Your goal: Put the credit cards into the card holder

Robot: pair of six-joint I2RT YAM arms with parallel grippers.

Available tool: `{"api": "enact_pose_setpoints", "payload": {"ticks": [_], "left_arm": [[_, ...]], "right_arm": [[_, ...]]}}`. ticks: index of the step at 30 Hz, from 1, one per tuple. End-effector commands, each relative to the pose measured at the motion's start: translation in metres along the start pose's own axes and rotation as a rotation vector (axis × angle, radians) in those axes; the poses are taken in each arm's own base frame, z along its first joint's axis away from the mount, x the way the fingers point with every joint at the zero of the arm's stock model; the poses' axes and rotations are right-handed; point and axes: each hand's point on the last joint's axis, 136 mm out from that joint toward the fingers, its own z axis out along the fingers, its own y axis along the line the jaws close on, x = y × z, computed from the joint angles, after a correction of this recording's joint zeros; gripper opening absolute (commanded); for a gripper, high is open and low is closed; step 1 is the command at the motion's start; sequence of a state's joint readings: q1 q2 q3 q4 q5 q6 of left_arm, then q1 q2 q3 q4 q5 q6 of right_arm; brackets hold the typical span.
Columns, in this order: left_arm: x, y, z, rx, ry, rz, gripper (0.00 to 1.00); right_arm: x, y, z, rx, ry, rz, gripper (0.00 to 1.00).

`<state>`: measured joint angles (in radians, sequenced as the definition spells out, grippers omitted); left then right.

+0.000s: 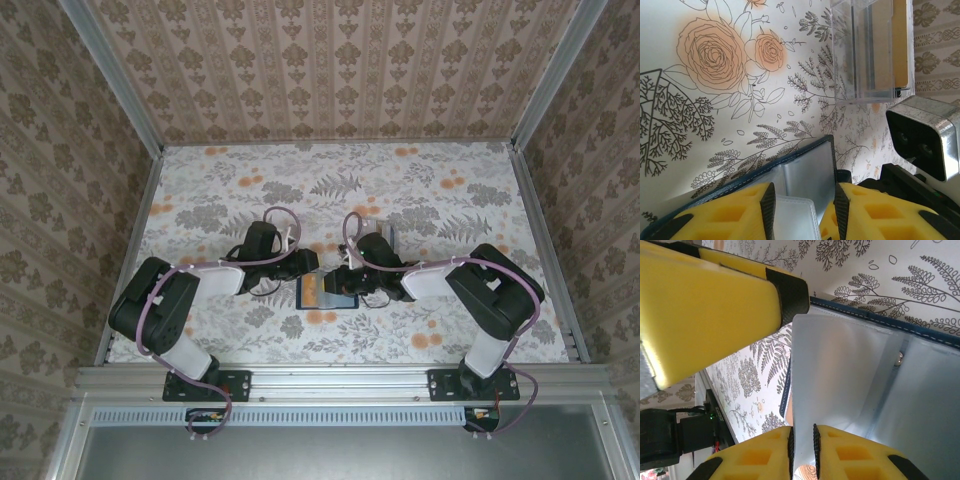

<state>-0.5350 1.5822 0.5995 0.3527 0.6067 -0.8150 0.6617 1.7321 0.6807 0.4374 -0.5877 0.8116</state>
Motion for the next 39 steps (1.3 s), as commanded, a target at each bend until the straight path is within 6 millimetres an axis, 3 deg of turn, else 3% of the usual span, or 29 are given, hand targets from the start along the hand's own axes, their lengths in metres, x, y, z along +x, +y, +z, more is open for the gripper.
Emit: {"api": "enact_pose_setpoints", "payload": {"ticks": [1,7,14,17,21,39], "left_arm": [[0.003,-0.002,0.004,0.018,0.023,0.020,0.34],[0.006,0.001,0.009,0.024,0.030,0.017,0.14],[0.010,-0.002,0.010,0.049,0.049,0.030,0.02],[0.012,0.000,0.011,0.048,0.057,0.024,0.01],[0.011,-0.003,0.011,0.064,0.050,0.017,0.00],[0.013,-0.004,0.011,0.081,0.041,0.001,0.00]], "right_arm": [[-0.002,0.001,0.003,0.007,0.004,-0.008,0.21],[-0.002,0.001,0.002,0.007,0.001,-0.006,0.21],[0.001,-0.001,-0.001,0.016,-0.005,0.000,0.25],[0.001,-0.002,-0.002,0.024,-0.003,0.003,0.28],[-0.003,0.004,-0.002,0.007,-0.016,0.013,0.40],[-0.003,0.016,0.000,-0.028,-0.012,-0.006,0.46]]}}
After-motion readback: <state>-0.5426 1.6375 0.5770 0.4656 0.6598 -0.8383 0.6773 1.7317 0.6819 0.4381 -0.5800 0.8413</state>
